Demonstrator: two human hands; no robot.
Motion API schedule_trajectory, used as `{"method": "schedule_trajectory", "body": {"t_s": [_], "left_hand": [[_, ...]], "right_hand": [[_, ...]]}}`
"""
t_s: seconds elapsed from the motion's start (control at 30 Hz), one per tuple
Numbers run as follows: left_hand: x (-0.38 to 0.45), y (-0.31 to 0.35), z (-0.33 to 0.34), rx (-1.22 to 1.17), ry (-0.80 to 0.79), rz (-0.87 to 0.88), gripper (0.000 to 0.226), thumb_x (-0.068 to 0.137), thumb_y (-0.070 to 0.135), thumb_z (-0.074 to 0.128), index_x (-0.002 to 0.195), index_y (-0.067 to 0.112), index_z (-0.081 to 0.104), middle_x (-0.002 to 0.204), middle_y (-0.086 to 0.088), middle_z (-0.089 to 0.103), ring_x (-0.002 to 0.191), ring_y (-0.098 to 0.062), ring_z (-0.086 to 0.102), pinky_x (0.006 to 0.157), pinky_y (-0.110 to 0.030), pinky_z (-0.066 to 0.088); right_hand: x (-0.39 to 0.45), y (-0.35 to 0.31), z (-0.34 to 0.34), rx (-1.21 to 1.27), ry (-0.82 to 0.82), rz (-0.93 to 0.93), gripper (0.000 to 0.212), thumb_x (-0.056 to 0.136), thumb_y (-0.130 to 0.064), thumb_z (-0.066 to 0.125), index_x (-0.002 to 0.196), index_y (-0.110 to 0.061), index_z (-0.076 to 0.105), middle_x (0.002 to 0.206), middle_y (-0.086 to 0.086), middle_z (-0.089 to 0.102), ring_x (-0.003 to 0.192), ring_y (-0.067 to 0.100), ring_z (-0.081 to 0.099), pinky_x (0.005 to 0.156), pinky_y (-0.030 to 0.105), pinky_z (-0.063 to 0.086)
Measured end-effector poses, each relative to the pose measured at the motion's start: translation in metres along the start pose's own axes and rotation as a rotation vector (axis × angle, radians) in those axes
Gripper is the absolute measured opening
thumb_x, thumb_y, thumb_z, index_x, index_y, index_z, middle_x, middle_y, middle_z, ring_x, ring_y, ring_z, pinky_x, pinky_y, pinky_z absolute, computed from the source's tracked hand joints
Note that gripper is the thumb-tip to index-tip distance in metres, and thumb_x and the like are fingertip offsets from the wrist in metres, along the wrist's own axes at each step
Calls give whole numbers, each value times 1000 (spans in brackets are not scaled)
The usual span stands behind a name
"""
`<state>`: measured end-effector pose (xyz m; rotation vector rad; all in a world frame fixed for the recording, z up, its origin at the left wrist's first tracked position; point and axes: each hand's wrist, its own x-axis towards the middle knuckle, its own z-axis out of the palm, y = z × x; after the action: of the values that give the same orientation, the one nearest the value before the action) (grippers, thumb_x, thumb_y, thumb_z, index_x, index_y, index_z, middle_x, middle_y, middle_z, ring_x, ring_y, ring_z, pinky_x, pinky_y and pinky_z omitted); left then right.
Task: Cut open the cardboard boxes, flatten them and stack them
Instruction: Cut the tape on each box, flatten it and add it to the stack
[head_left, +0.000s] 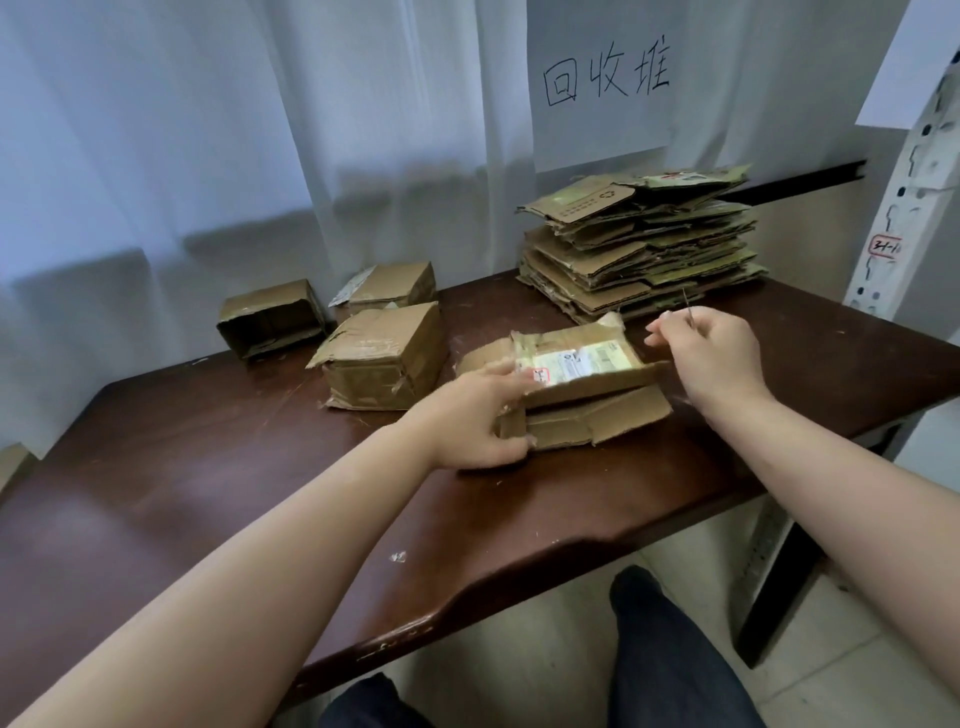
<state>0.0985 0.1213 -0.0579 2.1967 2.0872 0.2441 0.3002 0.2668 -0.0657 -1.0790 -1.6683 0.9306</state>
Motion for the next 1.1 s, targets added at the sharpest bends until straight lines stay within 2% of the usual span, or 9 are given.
{"method": "schedule_trajectory", "body": {"t_s": [0.1, 0.17, 0.27, 0.33, 0.43, 0.53, 0.67, 0.87, 1.1], "left_hand": [[2, 0, 11, -111, -42, -32, 77, 81, 75, 46, 135, 21, 56, 143, 0, 50, 136, -13, 41, 114, -32, 31], [6, 2, 8, -321, 69, -117, 65, 92, 66, 34, 112, 16, 71, 114, -7, 69, 109, -15, 62, 99, -32, 45], [17, 1, -1, -381, 252, -187, 48, 98, 50, 41, 93, 15, 73, 82, 1, 67, 76, -9, 61, 74, -27, 47], [27, -3, -2, -261, 259, -167, 33, 91, 49, 57, 100, 20, 70, 100, 1, 62, 90, -8, 58, 83, -28, 45], [35, 0, 7, -157, 101, -173, 66, 80, 58, 64, 134, 22, 50, 138, -5, 42, 126, -18, 42, 106, -34, 37], [39, 7, 17, -133, 33, -169, 93, 82, 62, 60, 152, 16, 20, 158, -7, 18, 145, -23, 17, 117, -37, 21], [45, 2, 22, 16, -85, -262, 106, 82, 74, 44, 154, 12, -2, 162, -8, -5, 148, -24, -11, 118, -50, 0], [47, -1, 34, 119, -127, -275, 125, 60, 90, 20, 154, 13, -6, 162, -9, -7, 149, -23, -9, 119, -52, 3], [52, 0, 36, 116, -114, -304, 122, 63, 91, 28, 155, 16, -1, 162, -7, -3, 149, -24, -7, 118, -55, 5]], "right_hand": [[5, -3, -4, -151, 19, -57, 29, 94, -27, 50, 87, -8, 71, 91, 8, 70, 90, 24, 61, 72, 30, 42], [10, -7, -6, -274, -2, -94, 28, 97, -23, 45, 96, -15, 72, 99, 4, 70, 97, 23, 60, 80, 32, 43], [22, -18, -2, -397, -90, -147, 32, 101, -23, 38, 113, -17, 67, 113, 4, 67, 108, 25, 58, 91, 36, 44], [31, -31, 5, -443, -167, -189, 36, 102, -28, 35, 115, -16, 66, 113, 5, 67, 105, 28, 60, 93, 42, 46], [38, -39, 20, -548, -335, -242, 36, 102, -34, 35, 112, -18, 65, 114, 7, 64, 111, 27, 55, 93, 43, 45], [33, -25, 38, -731, -546, -238, 34, 102, -37, 35, 127, -27, 56, 141, 11, 44, 133, 30, 37, 103, 44, 37], [19, 7, 52, -816, -687, -296, 49, 101, -25, 38, 149, -20, 29, 159, 6, 17, 148, 22, 5, 118, 37, 13], [16, 15, 56, -892, -664, -321, 58, 101, -23, 36, 153, -16, 13, 161, 6, 8, 148, 20, 2, 118, 32, 7], [13, 17, 57, -847, -622, -337, 59, 97, -18, 37, 152, -16, 18, 160, 7, 13, 148, 21, 5, 117, 32, 8]]}}
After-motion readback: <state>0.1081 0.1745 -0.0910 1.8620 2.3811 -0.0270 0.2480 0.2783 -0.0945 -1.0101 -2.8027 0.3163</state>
